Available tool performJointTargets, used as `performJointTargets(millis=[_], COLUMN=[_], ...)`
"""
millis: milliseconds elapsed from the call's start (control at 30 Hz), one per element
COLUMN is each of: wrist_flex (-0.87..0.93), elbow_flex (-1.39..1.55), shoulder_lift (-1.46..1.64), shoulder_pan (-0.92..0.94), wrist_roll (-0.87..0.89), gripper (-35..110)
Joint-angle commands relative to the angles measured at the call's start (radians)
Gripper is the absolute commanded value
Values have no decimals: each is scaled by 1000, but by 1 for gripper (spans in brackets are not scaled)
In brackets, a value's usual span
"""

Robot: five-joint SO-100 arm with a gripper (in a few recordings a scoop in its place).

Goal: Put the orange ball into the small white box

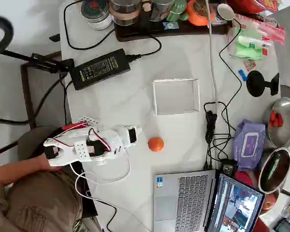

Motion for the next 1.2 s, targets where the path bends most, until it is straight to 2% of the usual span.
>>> performJointTargets(millis=[0, 833, 1167], wrist_flex=[15, -2, 18], elbow_flex=[14, -11, -261], shoulder_lift=[8, 9, -8], shoulder_pan=[-32, -20, -17], wrist_roll=[-6, -8, -2], gripper=[-1, -1, -1])
